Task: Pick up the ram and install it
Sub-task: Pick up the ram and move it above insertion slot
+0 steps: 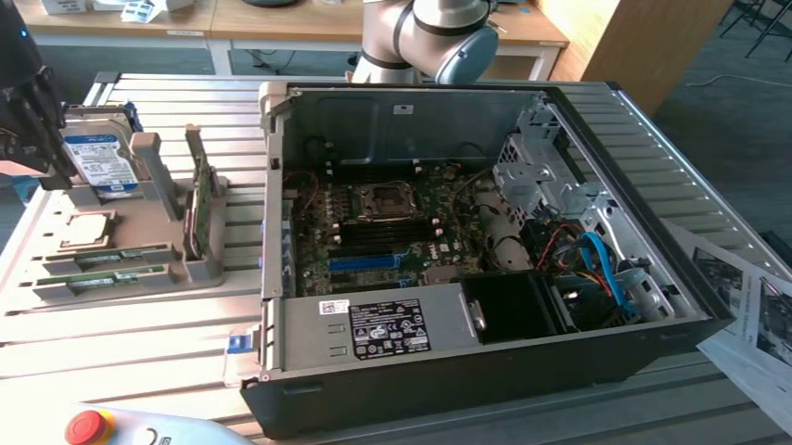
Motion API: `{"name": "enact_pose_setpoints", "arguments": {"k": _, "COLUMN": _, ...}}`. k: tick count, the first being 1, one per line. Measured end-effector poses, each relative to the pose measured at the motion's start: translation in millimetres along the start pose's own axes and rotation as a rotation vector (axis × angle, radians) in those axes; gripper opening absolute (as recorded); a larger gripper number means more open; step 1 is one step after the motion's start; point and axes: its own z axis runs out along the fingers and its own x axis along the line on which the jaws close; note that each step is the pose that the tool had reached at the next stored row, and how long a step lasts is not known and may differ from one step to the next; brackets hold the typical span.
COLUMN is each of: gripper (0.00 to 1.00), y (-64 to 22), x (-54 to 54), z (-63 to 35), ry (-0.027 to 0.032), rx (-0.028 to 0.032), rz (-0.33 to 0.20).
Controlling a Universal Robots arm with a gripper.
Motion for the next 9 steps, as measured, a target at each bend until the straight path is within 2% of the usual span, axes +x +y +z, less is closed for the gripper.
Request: {"name": "enact_pose_setpoints", "arguments": {"k": 9, "gripper": 0.25, "y": -0.3, "x": 0.2, "z": 8.2, "ry": 0.0000, "rx": 0.0000, "rz": 0.000}}
